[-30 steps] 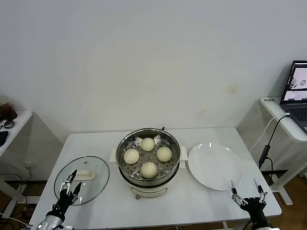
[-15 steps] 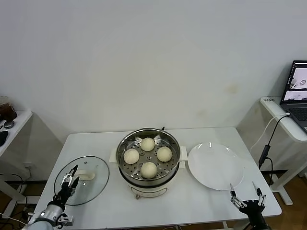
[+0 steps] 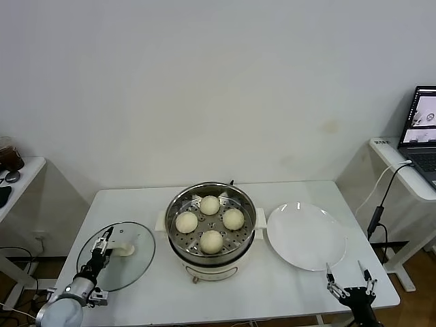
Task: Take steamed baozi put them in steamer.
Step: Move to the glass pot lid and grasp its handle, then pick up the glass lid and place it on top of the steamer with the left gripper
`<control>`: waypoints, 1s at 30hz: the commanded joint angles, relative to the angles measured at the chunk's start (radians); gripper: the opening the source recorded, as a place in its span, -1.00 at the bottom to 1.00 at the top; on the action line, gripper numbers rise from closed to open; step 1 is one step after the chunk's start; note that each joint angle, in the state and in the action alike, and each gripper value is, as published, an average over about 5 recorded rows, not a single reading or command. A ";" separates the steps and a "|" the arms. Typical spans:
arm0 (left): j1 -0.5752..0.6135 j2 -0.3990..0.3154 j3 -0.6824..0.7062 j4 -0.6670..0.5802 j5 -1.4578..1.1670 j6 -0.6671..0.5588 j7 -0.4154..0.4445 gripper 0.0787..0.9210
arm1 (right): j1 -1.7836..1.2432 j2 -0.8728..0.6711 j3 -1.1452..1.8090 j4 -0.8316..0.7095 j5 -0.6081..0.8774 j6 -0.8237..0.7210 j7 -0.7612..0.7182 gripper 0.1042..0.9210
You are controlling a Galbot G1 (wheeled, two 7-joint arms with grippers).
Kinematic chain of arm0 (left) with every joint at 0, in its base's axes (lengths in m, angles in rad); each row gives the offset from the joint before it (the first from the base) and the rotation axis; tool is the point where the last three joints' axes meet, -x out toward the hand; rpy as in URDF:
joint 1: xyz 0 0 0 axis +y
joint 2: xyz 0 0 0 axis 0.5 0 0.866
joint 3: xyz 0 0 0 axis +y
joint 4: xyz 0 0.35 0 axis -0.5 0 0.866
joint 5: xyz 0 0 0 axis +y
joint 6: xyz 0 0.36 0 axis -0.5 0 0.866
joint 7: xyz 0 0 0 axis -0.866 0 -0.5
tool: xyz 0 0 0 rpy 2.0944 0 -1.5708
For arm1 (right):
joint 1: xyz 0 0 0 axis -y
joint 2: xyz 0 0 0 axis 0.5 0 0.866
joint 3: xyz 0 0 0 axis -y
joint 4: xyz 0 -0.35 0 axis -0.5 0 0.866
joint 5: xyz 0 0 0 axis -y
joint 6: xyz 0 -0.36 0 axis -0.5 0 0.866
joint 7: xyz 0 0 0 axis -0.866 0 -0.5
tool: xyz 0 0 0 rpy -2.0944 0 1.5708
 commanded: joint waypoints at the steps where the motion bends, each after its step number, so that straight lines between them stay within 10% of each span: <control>1: -0.051 0.004 0.013 0.059 -0.006 -0.002 0.008 0.47 | -0.001 0.003 -0.006 0.000 -0.001 -0.003 0.000 0.76; 18: 0.010 0.025 0.011 -0.033 -0.161 0.014 0.014 -0.68 | -0.002 0.002 -0.031 0.000 -0.033 0.011 -0.001 0.76; 30: 0.288 0.123 -0.006 -0.491 -0.355 0.364 0.013 -0.77 | -0.012 -0.012 -0.042 0.005 -0.045 0.019 -0.003 0.76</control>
